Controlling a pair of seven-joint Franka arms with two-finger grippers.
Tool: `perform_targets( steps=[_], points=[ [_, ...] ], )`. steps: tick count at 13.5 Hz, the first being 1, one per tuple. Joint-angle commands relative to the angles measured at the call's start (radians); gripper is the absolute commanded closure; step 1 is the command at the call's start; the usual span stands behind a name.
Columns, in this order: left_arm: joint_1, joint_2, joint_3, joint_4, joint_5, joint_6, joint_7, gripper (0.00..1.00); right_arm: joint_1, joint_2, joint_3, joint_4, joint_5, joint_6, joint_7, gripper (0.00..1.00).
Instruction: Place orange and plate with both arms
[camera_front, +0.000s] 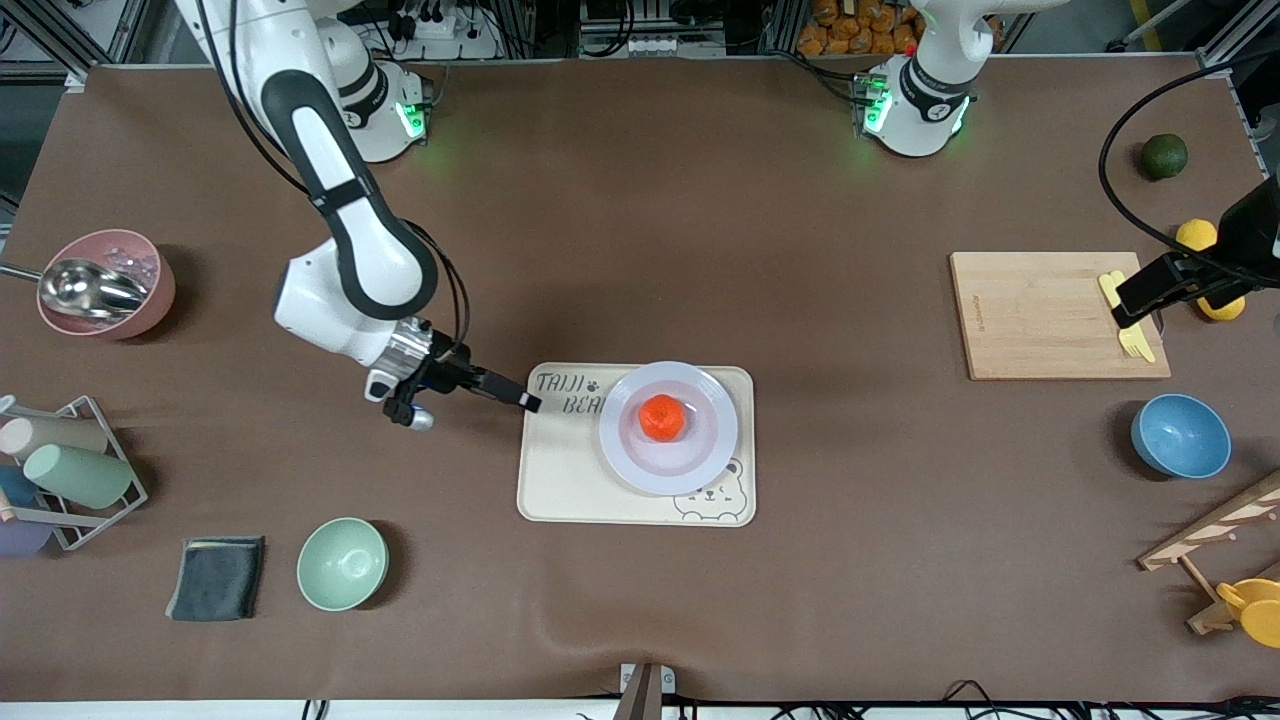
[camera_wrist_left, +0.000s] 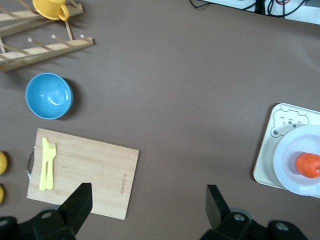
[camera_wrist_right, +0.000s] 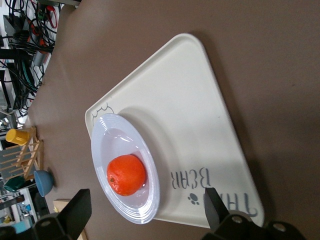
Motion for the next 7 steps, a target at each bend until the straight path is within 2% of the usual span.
perform_targets(
  steps=[1, 4, 7],
  points=[
    [0.059, -0.028, -0.005, -0.060, -0.048, 0.015, 0.104, 0.00, -0.064, -0.148, 0.013, -0.118, -0.162, -0.040, -0.001, 0.00],
    [0.055, -0.051, -0.016, -0.122, -0.036, 0.031, 0.121, 0.00, -0.160, -0.222, 0.001, -0.124, -0.438, -0.206, 0.011, 0.00],
    [0.047, -0.074, -0.021, -0.157, -0.027, 0.043, 0.115, 0.00, -0.285, -0.280, 0.002, -0.046, -0.815, -0.425, 0.016, 0.00]
  ],
)
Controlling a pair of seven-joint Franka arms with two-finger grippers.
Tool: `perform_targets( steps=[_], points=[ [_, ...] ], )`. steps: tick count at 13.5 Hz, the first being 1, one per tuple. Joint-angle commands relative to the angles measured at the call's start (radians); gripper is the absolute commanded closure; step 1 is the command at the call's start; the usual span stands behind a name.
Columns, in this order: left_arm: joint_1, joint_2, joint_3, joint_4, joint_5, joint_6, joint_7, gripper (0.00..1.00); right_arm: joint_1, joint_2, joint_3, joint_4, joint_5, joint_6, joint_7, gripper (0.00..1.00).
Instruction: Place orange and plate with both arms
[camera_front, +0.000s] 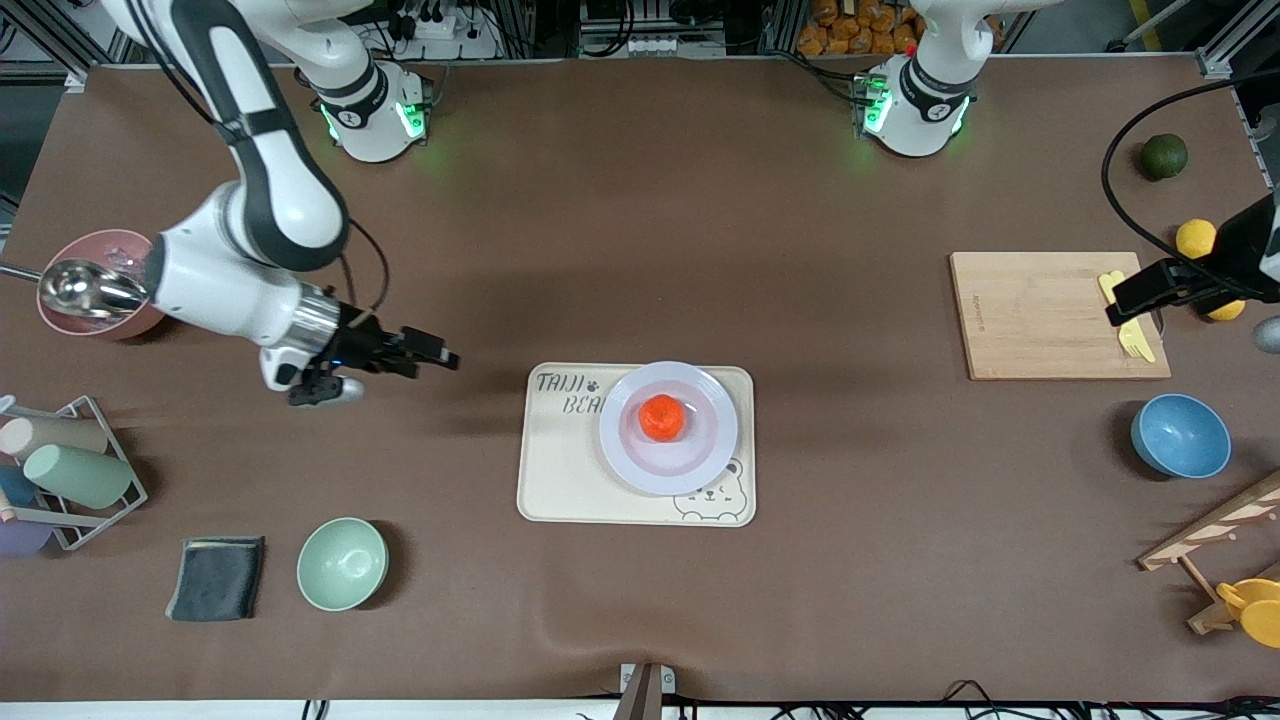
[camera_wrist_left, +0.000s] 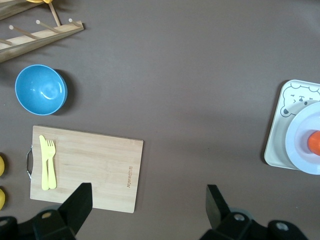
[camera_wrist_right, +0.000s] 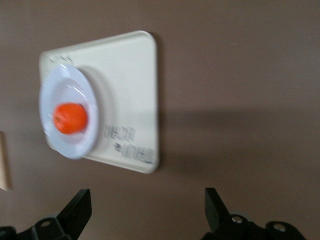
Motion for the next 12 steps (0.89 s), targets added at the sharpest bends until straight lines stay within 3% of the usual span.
perform_targets(
  steps=[1, 4, 6, 9, 12],
  points=[
    [-0.003, -0.061, -0.031, -0.074, 0.004, 0.023, 0.000, 0.00, -0.101, -0.079, 0.013, 0.075, -0.266, -0.211, 0.006, 0.00],
    [0.001, -0.132, -0.077, -0.175, 0.091, 0.103, -0.020, 0.00, -0.170, -0.137, 0.015, 0.282, -0.485, -0.481, 0.004, 0.00],
    [0.001, -0.140, -0.079, -0.176, 0.095, 0.112, -0.009, 0.00, -0.186, -0.189, 0.010, 0.343, -0.581, -0.537, 0.012, 0.00],
    [0.006, -0.137, -0.075, -0.148, 0.096, 0.106, 0.038, 0.00, -0.210, -0.287, 0.016, 0.341, -0.589, -0.566, 0.200, 0.00],
    [0.006, -0.129, -0.068, -0.119, 0.095, 0.085, 0.046, 0.00, -0.201, -0.291, 0.027, 0.344, -0.596, -0.597, 0.247, 0.00]
  ],
)
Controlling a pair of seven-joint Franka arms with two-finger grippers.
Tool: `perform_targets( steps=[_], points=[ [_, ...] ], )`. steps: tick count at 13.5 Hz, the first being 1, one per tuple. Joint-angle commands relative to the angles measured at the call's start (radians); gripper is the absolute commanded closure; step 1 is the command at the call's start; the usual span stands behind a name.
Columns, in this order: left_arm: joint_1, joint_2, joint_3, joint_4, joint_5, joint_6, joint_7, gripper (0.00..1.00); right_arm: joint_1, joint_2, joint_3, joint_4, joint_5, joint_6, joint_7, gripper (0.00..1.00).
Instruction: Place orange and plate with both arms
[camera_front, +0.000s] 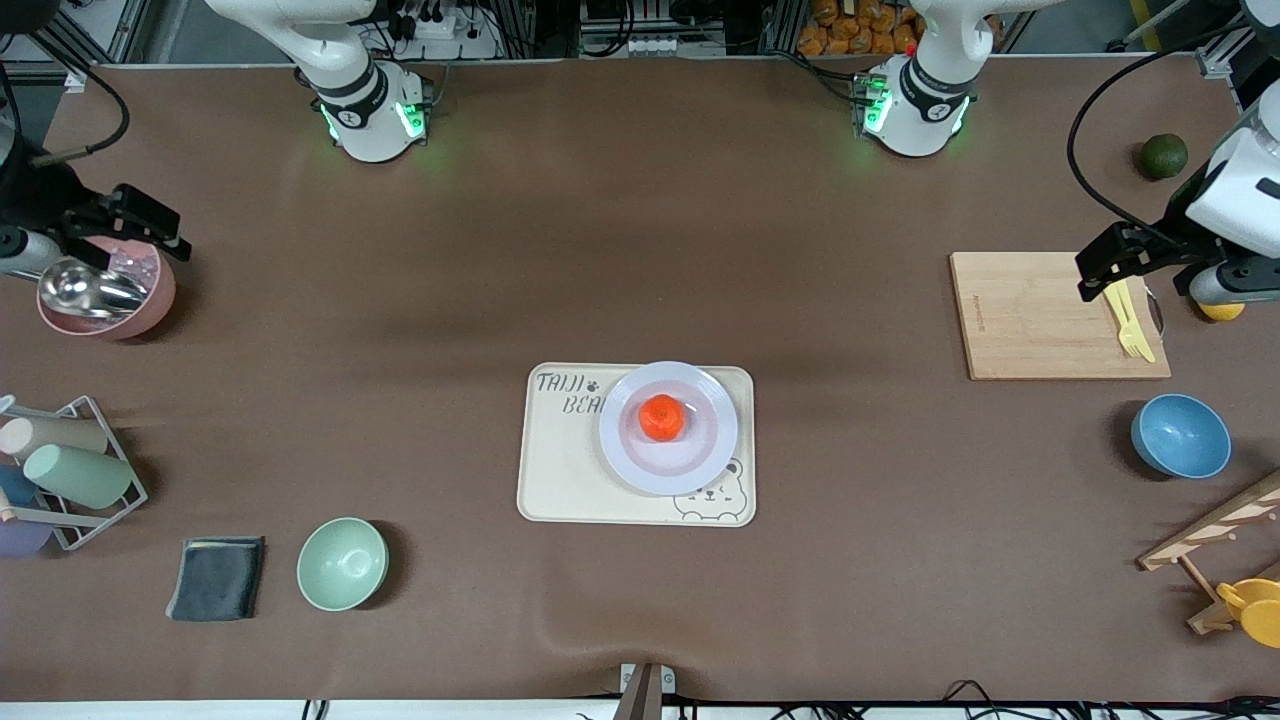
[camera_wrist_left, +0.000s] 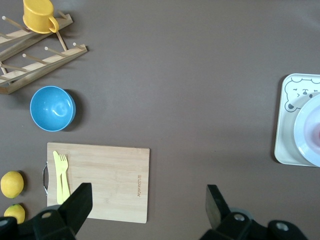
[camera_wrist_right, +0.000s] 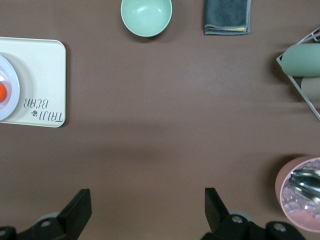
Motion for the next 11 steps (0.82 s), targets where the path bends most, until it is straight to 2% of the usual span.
perform_targets(
  steps=[1, 4, 11],
  points=[
    [0.004, -0.006, 0.000, 0.030, 0.017, -0.030, 0.024, 0.00, -0.007, 0.000, 0.017, -0.006, -0.055, 0.004, 0.023, 0.00],
    [0.009, 0.011, 0.000, 0.064, 0.011, -0.073, 0.024, 0.00, -0.019, 0.025, 0.011, 0.033, -0.085, 0.023, -0.018, 0.00],
    [0.000, 0.012, -0.003, 0.064, 0.005, -0.075, 0.013, 0.00, -0.024, 0.031, 0.010, 0.030, -0.081, 0.013, -0.020, 0.00]
  ],
)
